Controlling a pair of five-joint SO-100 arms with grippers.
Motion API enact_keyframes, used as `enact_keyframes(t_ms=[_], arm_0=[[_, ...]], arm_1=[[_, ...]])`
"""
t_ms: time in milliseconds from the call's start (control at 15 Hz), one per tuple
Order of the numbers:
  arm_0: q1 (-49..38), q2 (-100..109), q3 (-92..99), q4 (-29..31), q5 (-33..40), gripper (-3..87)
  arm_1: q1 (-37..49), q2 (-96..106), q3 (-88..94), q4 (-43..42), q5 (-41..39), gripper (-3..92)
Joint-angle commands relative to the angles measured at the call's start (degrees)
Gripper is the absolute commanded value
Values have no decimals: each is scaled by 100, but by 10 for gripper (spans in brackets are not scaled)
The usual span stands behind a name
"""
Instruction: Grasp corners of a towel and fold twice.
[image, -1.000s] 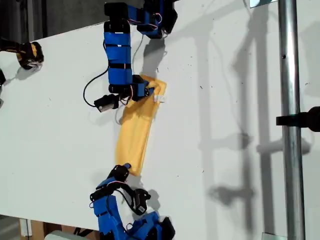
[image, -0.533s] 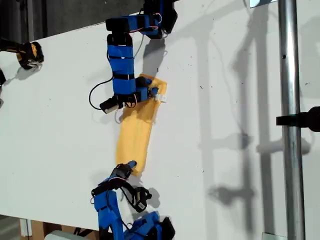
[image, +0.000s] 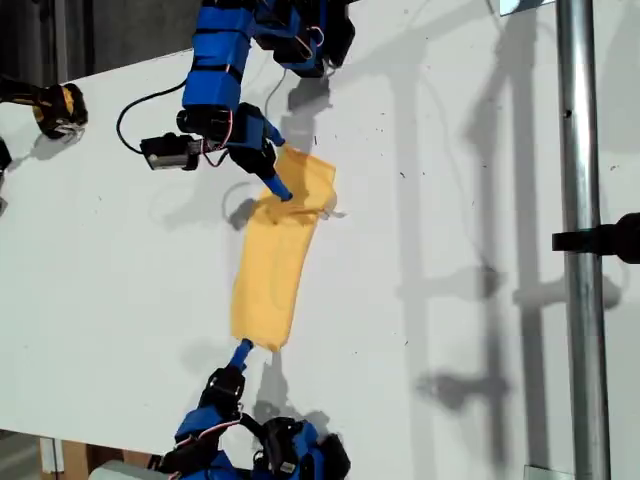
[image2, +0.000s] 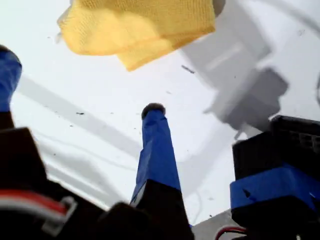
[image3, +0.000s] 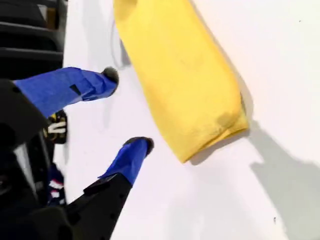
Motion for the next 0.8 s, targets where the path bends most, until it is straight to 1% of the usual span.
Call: enact_keyframes(t_ms=[0,133,267,333,400,467,533,667,733], arm_0=[[308,1090,668,-62,-220,206],[914,2118,1477,-272,-650,205],[1670,3252,2505,-844,-1178,202],[1942,3850,3050,-1037,-1362,206],[2145,4412,3507,-1081,-1547,207],[2382,5027,3867,-1090,-1608,212],[2558,5572,4140,-984,-1652,211],[2918,6565,4597,-879,-1714,206],[2997,6574,4693,-888,-1758,206]], arm_1=[[-185,598,527,527,360,460],[-422,1266,1204,554,853,448],[-958,1916,1731,466,1723,438],[-1257,2118,1942,334,2171,435],[-1529,2312,2224,62,2549,434],[-1731,2531,2628,-360,2918,426],[-1802,2777,3234,-984,3190,419],[-1679,3305,4781,-2760,3419,416],[-1529,3507,5353,-3437,3472,416]])
